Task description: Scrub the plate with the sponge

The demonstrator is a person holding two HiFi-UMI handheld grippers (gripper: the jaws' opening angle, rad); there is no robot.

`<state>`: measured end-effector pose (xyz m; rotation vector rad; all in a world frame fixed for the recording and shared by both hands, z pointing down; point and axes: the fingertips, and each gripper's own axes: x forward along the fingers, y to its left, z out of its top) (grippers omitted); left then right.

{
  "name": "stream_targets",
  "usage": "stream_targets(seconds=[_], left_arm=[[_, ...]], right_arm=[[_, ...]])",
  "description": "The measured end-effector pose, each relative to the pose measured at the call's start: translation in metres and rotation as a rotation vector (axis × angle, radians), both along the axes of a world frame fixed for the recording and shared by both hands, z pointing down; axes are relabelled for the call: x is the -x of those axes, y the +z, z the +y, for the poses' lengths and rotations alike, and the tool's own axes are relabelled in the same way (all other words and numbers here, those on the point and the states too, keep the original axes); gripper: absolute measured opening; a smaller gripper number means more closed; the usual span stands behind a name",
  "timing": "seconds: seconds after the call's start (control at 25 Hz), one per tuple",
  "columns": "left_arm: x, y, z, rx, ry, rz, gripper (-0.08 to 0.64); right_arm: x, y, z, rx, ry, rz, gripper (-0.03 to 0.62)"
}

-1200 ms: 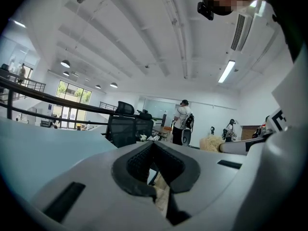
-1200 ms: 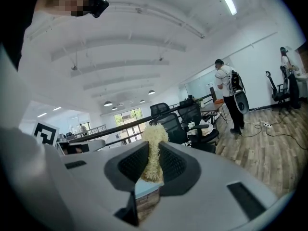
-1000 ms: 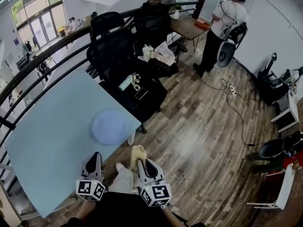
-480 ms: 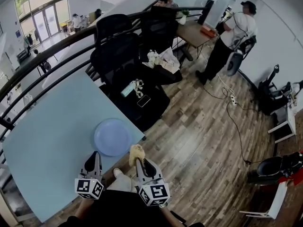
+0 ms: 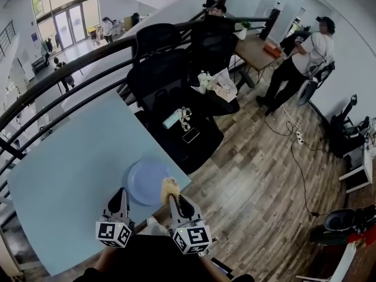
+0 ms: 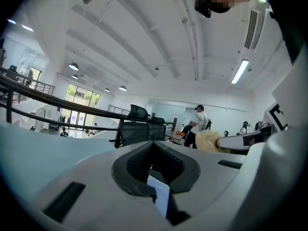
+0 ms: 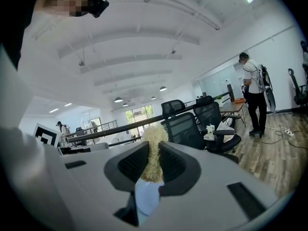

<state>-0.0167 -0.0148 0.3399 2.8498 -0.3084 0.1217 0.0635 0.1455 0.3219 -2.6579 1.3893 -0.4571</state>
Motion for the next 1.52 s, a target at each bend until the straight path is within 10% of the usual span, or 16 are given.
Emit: stream_targets(seconds=[1.52], left_arm=[[0.030, 0.032, -0.020, 0.045, -0.765, -0.071, 0.003]], right_arm=[[-0.067, 0.025, -0.131, 0.027, -0.769, -0.045, 0.065]])
